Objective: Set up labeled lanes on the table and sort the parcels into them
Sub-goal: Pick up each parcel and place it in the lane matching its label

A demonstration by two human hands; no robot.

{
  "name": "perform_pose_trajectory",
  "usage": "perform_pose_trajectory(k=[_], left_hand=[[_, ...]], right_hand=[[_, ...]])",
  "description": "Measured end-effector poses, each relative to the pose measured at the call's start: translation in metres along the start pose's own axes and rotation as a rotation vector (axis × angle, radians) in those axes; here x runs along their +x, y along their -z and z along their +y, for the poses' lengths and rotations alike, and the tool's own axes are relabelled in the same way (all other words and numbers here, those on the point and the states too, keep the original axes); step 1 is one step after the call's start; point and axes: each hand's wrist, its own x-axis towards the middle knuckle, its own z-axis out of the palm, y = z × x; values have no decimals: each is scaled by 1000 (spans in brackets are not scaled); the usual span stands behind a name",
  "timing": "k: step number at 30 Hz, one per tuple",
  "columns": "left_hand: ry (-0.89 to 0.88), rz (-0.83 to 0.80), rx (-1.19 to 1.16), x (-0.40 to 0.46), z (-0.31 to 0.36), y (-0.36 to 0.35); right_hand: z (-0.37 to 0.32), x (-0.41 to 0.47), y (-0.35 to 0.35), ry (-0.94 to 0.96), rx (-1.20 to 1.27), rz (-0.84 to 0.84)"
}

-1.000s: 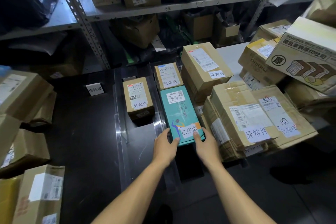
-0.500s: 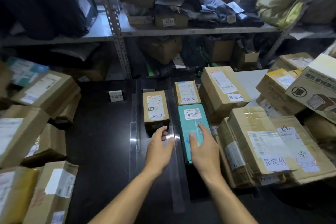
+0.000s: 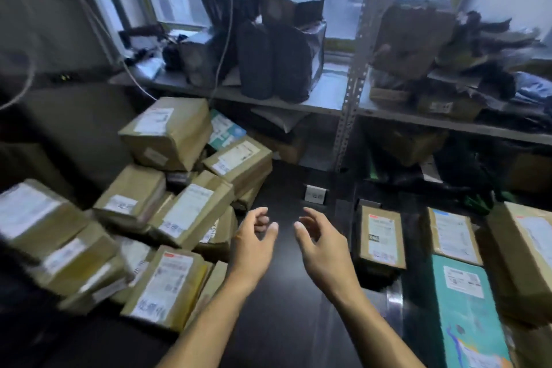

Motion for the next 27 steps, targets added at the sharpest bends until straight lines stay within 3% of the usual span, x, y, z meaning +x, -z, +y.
perform_pose_trajectory(k=[7,14,18,22,27], left_hand=[[36,190,-72,71,-11,114],[101,531,-235,217,1,223],[251,650,-195,301,-6,264],[379,619,-148,342,-29,278],[389,304,-211,356,-59,271]], right_hand=[[-61,50,-94,12,58,-218],[-120,138,-189,-256,348,-403],[-147,196,-237,-267,318,-408],[-154,243,-269,-264,217,-341],[-152,263,-300,-302,283,-396]])
